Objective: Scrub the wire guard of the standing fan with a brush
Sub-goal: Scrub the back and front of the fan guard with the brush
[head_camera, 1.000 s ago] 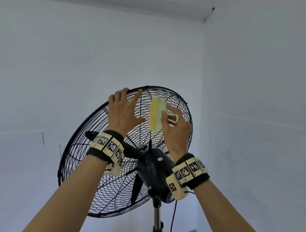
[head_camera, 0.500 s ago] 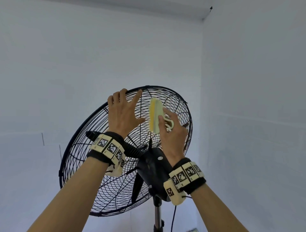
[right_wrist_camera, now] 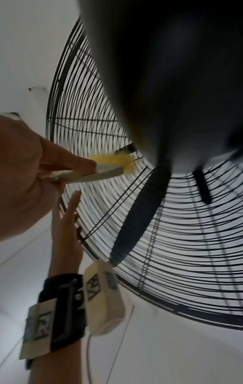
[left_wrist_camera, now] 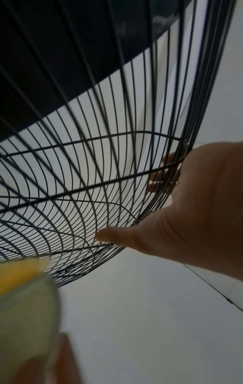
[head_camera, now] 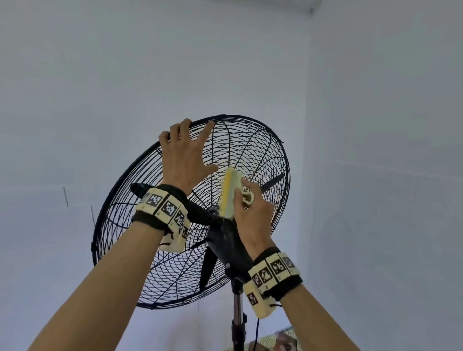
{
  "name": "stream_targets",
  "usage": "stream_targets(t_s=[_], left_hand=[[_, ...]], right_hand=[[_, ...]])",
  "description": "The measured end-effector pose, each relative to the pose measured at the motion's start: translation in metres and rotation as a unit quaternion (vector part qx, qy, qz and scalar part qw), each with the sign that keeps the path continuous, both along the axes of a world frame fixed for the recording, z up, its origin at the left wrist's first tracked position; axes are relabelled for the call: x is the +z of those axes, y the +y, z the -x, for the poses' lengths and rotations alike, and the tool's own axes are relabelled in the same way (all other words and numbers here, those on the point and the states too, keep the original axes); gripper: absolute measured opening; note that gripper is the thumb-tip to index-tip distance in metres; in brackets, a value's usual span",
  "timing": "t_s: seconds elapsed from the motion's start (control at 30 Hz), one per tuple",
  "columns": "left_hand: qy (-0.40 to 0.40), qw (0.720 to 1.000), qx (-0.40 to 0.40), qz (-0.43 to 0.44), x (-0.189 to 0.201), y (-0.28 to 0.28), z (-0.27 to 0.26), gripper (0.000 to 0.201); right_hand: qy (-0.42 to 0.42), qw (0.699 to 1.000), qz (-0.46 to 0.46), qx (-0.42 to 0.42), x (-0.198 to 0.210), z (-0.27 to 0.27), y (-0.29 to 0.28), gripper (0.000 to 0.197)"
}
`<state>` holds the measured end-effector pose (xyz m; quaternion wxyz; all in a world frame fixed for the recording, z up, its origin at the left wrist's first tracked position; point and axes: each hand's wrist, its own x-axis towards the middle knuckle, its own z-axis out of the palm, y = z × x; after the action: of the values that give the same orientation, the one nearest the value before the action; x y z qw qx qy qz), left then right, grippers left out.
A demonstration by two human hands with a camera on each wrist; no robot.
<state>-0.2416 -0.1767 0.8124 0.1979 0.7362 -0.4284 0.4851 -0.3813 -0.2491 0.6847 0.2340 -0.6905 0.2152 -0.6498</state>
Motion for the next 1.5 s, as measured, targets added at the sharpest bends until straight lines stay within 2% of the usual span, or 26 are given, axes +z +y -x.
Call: stream_targets(t_s=[0.1, 0.23, 0.33, 0.43, 0.5, 0.6, 0.7, 0.8, 0.87, 1.0, 1.07, 1.13, 1.27, 1.4, 1.5], left_hand=[[0.012, 1.000, 0.009, -0.003, -0.002, 0.005, -0.003, 0.111], [0.007, 1.000, 0.013, 0.002, -0.006, 0.007, -0.003, 0.110], [0.004, 1.000, 0.007, 0.009, -0.007, 0.006, -0.001, 0.110], [0.008, 1.000, 0.004, 0.011, -0.008, 0.009, -0.004, 0.110], [0.008, 1.000, 0.003, 0.008, -0.009, 0.010, -0.006, 0.110], [0.005, 1.000, 0.001, 0.009, -0.008, 0.009, -0.005, 0.109], [0.007, 1.000, -0.002, 0.005, -0.007, 0.008, -0.002, 0.109], [0.010, 1.000, -0.006, 0.007, -0.008, 0.008, -0.004, 0.109], [0.012, 1.000, -0.009, 0.010, -0.008, 0.009, -0.007, 0.109], [0.012, 1.000, -0.013, 0.008, -0.008, 0.009, -0.004, 0.109], [0.012, 1.000, -0.013, 0.007, -0.008, 0.009, -0.003, 0.109], [0.013, 1.000, -0.016, 0.012, -0.008, 0.009, -0.005, 0.108], [0.009, 1.000, -0.017, 0.015, -0.009, 0.008, -0.009, 0.109], [0.010, 1.000, -0.016, 0.012, -0.009, 0.008, -0.004, 0.109], [0.011, 1.000, -0.012, 0.011, -0.009, 0.007, -0.004, 0.108]], right_hand=[[0.036, 0.999, -0.032, -0.011, -0.028, -0.007, -0.010, 0.023], [-0.008, 0.999, -0.037, -0.020, -0.010, -0.004, -0.009, 0.014], [-0.075, 0.995, -0.067, 0.023, 0.001, -0.007, -0.005, 0.012], [-0.049, 0.994, -0.100, 0.018, -0.012, -0.015, -0.011, 0.013], [-0.047, 0.985, -0.165, 0.027, -0.022, -0.017, -0.016, 0.010], [-0.054, 0.976, -0.208, 0.024, -0.019, -0.021, -0.023, 0.008], [-0.068, 0.969, -0.229, 0.068, -0.004, -0.025, -0.026, 0.003], [-0.161, 0.942, -0.253, 0.149, 0.015, -0.016, -0.016, 0.010], [-0.188, 0.931, -0.259, 0.175, 0.016, -0.010, -0.012, 0.011], [-0.159, 0.938, -0.289, 0.105, -0.011, -0.015, -0.015, 0.007], [-0.142, 0.941, -0.293, 0.094, -0.013, -0.019, -0.014, 0.007], [-0.145, 0.941, -0.283, 0.114, -0.001, -0.019, -0.012, 0.006], [-0.225, 0.914, -0.282, 0.185, 0.014, -0.010, -0.007, 0.005], [-0.217, 0.903, -0.340, 0.149, -0.012, -0.016, -0.009, 0.008], [-0.202, 0.904, -0.342, 0.155, -0.009, -0.021, -0.007, 0.008]])
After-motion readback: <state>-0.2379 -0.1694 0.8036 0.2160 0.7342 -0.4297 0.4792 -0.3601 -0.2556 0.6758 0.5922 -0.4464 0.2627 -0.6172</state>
